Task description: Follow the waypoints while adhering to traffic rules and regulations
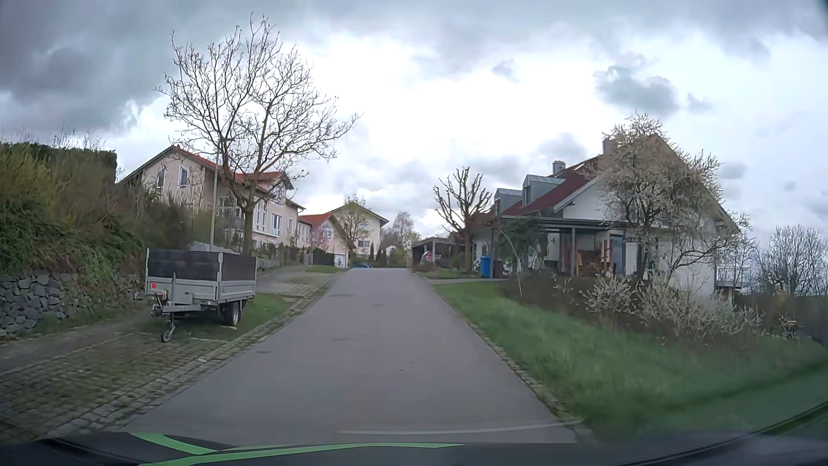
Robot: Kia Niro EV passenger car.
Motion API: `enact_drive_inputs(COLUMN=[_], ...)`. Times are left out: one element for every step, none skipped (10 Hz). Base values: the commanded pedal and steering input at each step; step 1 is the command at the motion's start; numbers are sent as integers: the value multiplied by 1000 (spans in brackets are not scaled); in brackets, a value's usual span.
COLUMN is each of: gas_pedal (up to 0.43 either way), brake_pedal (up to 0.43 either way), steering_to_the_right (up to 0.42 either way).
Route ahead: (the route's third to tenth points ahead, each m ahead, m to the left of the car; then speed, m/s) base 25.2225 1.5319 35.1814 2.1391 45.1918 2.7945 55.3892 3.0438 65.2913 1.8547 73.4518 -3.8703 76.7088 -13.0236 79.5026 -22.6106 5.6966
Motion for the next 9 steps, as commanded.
enact_drive_inputs(gas_pedal=[138, 150, 157, 157, 169, 169, 169, 169, 169], brake_pedal=[0, 0, 0, 0, 0, 0, 0, 0, 0], steering_to_the_right=[-22, -19, -18, -19, -18, -18, -18, -18, -18])
